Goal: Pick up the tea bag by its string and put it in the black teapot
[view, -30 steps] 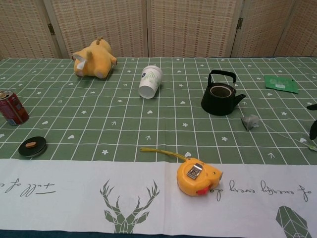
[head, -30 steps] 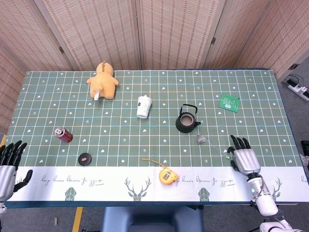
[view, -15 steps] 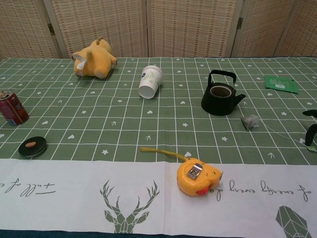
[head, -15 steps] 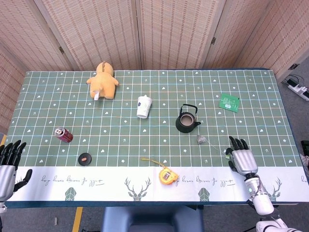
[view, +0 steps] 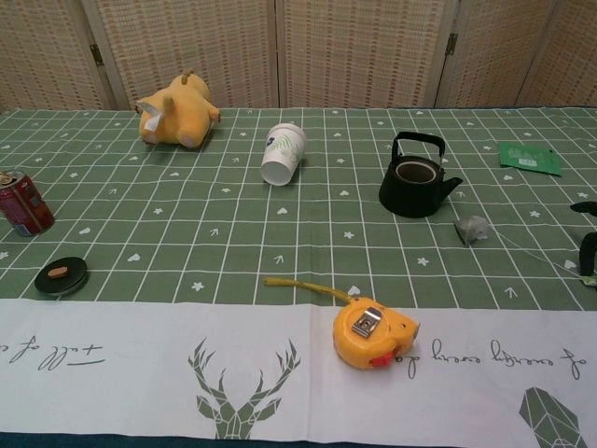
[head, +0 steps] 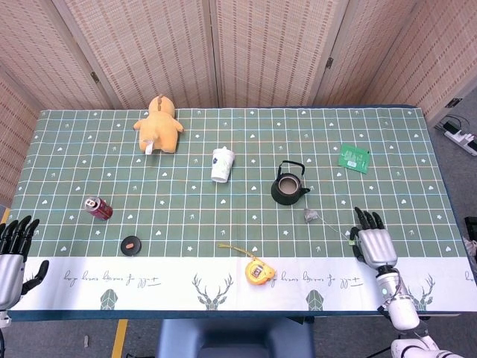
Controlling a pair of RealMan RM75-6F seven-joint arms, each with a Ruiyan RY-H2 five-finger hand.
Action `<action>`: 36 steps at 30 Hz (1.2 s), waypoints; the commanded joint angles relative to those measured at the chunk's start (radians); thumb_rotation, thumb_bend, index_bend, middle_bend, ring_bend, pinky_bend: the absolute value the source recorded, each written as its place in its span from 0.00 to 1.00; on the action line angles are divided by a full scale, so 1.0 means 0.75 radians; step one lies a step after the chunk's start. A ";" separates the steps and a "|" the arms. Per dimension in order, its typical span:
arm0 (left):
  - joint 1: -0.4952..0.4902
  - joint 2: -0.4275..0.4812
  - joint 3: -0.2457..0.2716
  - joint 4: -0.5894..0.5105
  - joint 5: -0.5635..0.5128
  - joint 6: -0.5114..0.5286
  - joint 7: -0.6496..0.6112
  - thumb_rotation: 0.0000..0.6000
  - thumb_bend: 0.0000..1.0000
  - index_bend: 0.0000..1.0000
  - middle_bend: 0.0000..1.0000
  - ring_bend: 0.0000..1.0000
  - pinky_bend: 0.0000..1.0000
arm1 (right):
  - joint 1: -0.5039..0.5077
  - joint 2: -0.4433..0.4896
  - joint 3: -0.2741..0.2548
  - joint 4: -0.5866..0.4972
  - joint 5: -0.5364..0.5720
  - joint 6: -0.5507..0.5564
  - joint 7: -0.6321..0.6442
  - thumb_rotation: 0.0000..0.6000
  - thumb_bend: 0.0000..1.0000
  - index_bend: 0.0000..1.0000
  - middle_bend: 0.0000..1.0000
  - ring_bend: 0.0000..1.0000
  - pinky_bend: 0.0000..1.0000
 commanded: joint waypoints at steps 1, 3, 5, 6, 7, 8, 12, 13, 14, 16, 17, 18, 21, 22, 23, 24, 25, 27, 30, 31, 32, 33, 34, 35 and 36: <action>0.001 0.001 0.001 -0.001 0.000 -0.001 -0.001 1.00 0.34 0.00 0.00 0.00 0.00 | 0.000 -0.007 0.002 0.007 0.002 0.000 -0.003 1.00 0.44 0.49 0.00 0.00 0.00; 0.000 0.002 0.001 -0.003 -0.001 -0.004 -0.001 1.00 0.34 0.00 0.00 0.00 0.00 | -0.001 -0.012 0.004 0.014 0.002 0.002 -0.005 1.00 0.44 0.50 0.00 0.00 0.00; -0.001 0.003 0.002 -0.004 -0.001 -0.007 -0.001 1.00 0.34 0.00 0.00 0.00 0.00 | -0.001 -0.015 0.005 0.018 0.002 0.002 -0.003 1.00 0.44 0.51 0.00 0.00 0.00; -0.001 0.003 0.003 -0.004 -0.001 -0.008 -0.002 1.00 0.34 0.00 0.00 0.00 0.00 | -0.002 -0.017 0.006 0.021 0.001 0.004 -0.001 1.00 0.44 0.52 0.00 0.00 0.00; -0.001 0.004 0.003 -0.004 -0.001 -0.008 -0.003 1.00 0.34 0.00 0.00 0.00 0.00 | -0.002 -0.019 0.006 0.023 0.001 0.005 0.000 1.00 0.44 0.52 0.00 0.00 0.00; -0.001 0.004 0.004 -0.004 0.000 -0.009 -0.004 1.00 0.34 0.00 0.00 0.00 0.00 | -0.003 -0.020 0.007 0.025 0.000 0.006 0.001 1.00 0.44 0.53 0.00 0.00 0.00; -0.001 0.006 0.006 -0.006 0.004 -0.009 -0.011 1.00 0.34 0.00 0.00 0.00 0.00 | -0.005 -0.028 0.012 0.037 0.002 0.009 0.009 1.00 0.44 0.57 0.00 0.00 0.00; -0.001 0.007 0.006 -0.006 0.006 -0.009 -0.012 1.00 0.34 0.00 0.00 0.00 0.00 | -0.005 -0.030 0.013 0.039 0.002 0.009 0.010 1.00 0.44 0.58 0.00 0.00 0.00; -0.001 0.007 0.007 -0.005 0.007 -0.008 -0.013 1.00 0.34 0.00 0.00 0.00 0.00 | -0.005 -0.031 0.014 0.042 0.003 0.008 0.011 1.00 0.44 0.58 0.00 0.00 0.00; -0.001 0.007 0.008 -0.004 0.012 -0.006 -0.016 1.00 0.34 0.00 0.00 0.00 0.00 | -0.005 -0.034 0.016 0.047 0.004 0.009 0.011 1.00 0.44 0.59 0.00 0.00 0.00; 0.000 0.007 0.009 -0.002 0.014 -0.005 -0.018 1.00 0.34 0.00 0.00 0.00 0.00 | -0.005 -0.035 0.017 0.050 0.003 0.009 0.009 1.00 0.44 0.59 0.00 0.00 0.00; 0.000 0.007 0.009 -0.001 0.015 -0.004 -0.020 1.00 0.34 0.00 0.00 0.00 0.00 | -0.004 -0.036 0.017 0.052 0.004 0.009 0.008 1.00 0.44 0.60 0.00 0.00 0.00; 0.000 0.007 0.009 0.001 0.019 -0.003 -0.027 1.00 0.34 0.00 0.00 0.00 0.00 | -0.003 -0.039 0.019 0.057 0.006 0.005 0.001 1.00 0.44 0.61 0.00 0.00 0.00; 0.000 0.008 0.010 0.001 0.020 -0.002 -0.030 1.00 0.34 0.00 0.00 0.00 0.00 | -0.003 -0.038 0.020 0.056 0.007 0.005 0.001 1.00 0.44 0.61 0.00 0.00 0.00; 0.000 0.009 0.010 0.001 0.021 -0.002 -0.033 1.00 0.34 0.00 0.00 0.00 0.00 | -0.003 -0.037 0.022 0.053 0.006 0.007 0.002 1.00 0.44 0.61 0.00 0.00 0.00; 0.000 0.010 0.010 0.002 0.022 0.000 -0.035 1.00 0.34 0.00 0.00 0.00 0.00 | -0.004 -0.033 0.023 0.046 0.002 0.013 0.006 1.00 0.44 0.61 0.00 0.00 0.00; 0.001 0.009 0.010 0.002 0.022 0.001 -0.034 1.00 0.34 0.00 0.00 0.00 0.00 | -0.005 -0.027 0.025 0.037 -0.003 0.021 0.010 1.00 0.44 0.61 0.00 0.00 0.00; 0.001 0.010 0.010 0.003 0.022 0.001 -0.033 1.00 0.34 0.00 0.00 0.00 0.00 | -0.007 -0.008 0.031 0.006 -0.025 0.058 0.019 1.00 0.44 0.61 0.00 0.00 0.00; -0.002 0.009 0.009 0.003 0.018 -0.006 -0.030 1.00 0.34 0.00 0.00 0.00 0.00 | -0.008 0.040 0.050 -0.068 -0.056 0.122 0.018 1.00 0.44 0.61 0.00 0.00 0.00; -0.003 0.009 0.009 0.003 0.016 -0.009 -0.029 1.00 0.34 0.00 0.00 0.00 0.00 | -0.007 0.060 0.060 -0.101 -0.062 0.138 0.013 1.00 0.44 0.61 0.00 0.00 0.00; -0.004 0.009 0.009 0.003 0.015 -0.012 -0.027 1.00 0.34 0.00 0.00 0.00 0.00 | -0.004 0.082 0.072 -0.139 -0.065 0.153 0.006 1.00 0.44 0.61 0.00 0.00 0.00; -0.004 0.008 0.009 0.003 0.013 -0.014 -0.026 1.00 0.34 0.00 0.00 0.00 0.00 | 0.000 0.115 0.088 -0.197 -0.068 0.170 -0.007 1.00 0.44 0.61 0.00 0.00 0.00; -0.004 0.008 0.009 0.003 0.012 -0.015 -0.024 1.00 0.34 0.00 0.00 0.00 0.00 | 0.003 0.142 0.101 -0.244 -0.068 0.181 -0.021 1.00 0.44 0.61 0.00 0.00 0.00; -0.005 0.008 0.008 0.002 0.011 -0.015 -0.023 1.00 0.35 0.00 0.00 0.00 0.00 | 0.007 0.170 0.115 -0.293 -0.069 0.193 -0.039 1.00 0.44 0.61 0.00 0.00 0.00; -0.004 0.007 0.008 0.001 0.010 -0.014 -0.022 1.00 0.35 0.00 0.00 0.00 0.00 | 0.012 0.205 0.134 -0.357 -0.070 0.211 -0.071 1.00 0.44 0.61 0.00 0.00 0.00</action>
